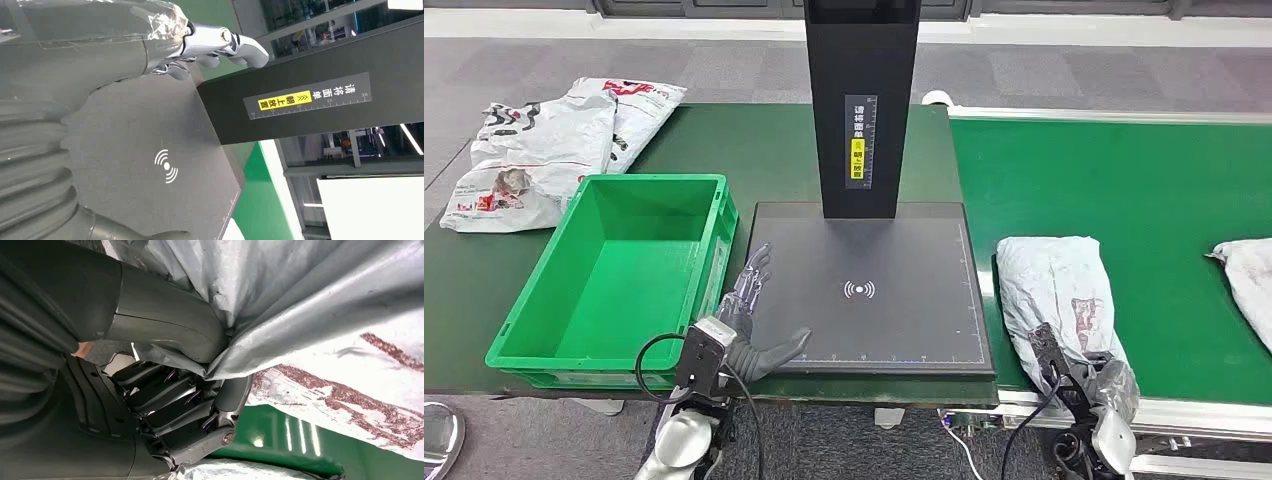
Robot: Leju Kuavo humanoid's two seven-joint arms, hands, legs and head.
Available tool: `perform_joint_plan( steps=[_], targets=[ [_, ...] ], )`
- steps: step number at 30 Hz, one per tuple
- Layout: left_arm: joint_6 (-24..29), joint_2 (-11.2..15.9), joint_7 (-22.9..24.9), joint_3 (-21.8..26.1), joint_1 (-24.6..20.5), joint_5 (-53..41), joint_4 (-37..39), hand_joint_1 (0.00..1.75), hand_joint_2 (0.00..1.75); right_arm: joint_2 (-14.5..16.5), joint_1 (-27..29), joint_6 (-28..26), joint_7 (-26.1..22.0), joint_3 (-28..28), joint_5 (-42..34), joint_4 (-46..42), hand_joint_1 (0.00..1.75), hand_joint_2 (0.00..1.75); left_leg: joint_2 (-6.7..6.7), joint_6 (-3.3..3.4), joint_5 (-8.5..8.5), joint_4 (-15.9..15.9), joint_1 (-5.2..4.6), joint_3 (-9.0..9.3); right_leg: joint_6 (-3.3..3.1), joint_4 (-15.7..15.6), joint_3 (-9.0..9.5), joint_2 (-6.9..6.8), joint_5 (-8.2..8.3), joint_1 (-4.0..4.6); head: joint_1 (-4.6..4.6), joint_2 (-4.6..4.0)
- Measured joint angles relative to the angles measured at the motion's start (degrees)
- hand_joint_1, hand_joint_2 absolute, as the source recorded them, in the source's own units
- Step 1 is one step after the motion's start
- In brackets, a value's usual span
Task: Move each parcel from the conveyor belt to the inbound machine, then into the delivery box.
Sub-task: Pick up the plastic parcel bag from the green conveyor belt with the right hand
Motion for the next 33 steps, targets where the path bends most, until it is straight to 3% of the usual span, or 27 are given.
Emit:
perform_joint_plan(
  steps=[5, 9, 15, 20, 27, 33],
  targets=[
    [0.03, 0.00, 0.00, 0.04, 0.15, -0.01, 0.00, 0.00, 1.75, 0.04, 0.00, 0.00, -0.81, 0.01, -0.92, -0.37, 1.75, 1.75, -0.01, 0.00, 0.00, 0.00, 0.00, -0.02, 0.00, 0.00, 0.00, -0.01, 0.00, 0.00, 0.00, -0.01],
    [0.34, 0.00, -0.13, 0.28, 0.43, -0.02, -0.02, 0.00, 1.75, 0.48, 0.47, -0.56, -4.28, 0.95, -5.35, -3.82, 1.75, 1.75, 0.00, 0.00, 0.00, 0.00, 0.00, -0.03, 0.00, 0.00, -0.01, -0.01, 0.00, -0.01, 0.00, -0.02],
    [0.93, 0.00, -1.05, 0.50, 0.52, -0.27, 0.03, 0.00, 1.75, 1.41, 2.15, -5.51, -14.83, 6.38, -19.12, -17.52, 1.75, 1.75, 0.00, -0.01, 0.01, 0.00, 0.00, -0.02, 0.00, 0.00, -0.03, 0.00, 0.00, 0.00, 0.00, -0.02],
    [1.09, -0.01, -2.10, 0.50, -0.11, 0.06, 0.76, 0.00, 1.75, 1.42, 3.10, -10.26, -20.26, 12.92, -24.60, -29.07, 1.75, 1.75, 0.01, -0.01, 0.01, 0.00, 0.00, -0.02, 0.00, 0.00, -0.05, 0.01, 0.00, 0.00, 0.00, -0.02],
    [1.25, -0.11, -2.61, 0.50, -1.48, 0.69, 2.19, 0.00, 1.75, 1.42, 3.28, -12.67, -23.78, 18.86, -27.66, -38.82, 1.75, 1.75, 0.01, -0.01, 0.01, 0.00, -0.01, -0.03, 0.00, 0.00, -0.05, 0.02, 0.00, -0.01, 0.00, -0.01],
    [1.38, -0.38, -3.06, 0.50, -2.84, 1.36, 3.38, 0.00, 1.75, 1.42, 1.75, -11.43, -24.92, 23.86, -28.51, -41.03, 1.75, 1.75, 0.02, -0.02, 0.03, 0.00, 0.00, -0.02, 0.00, 0.00, -0.04, 0.02, 0.02, 0.00, 0.00, -0.01]
  ],
)
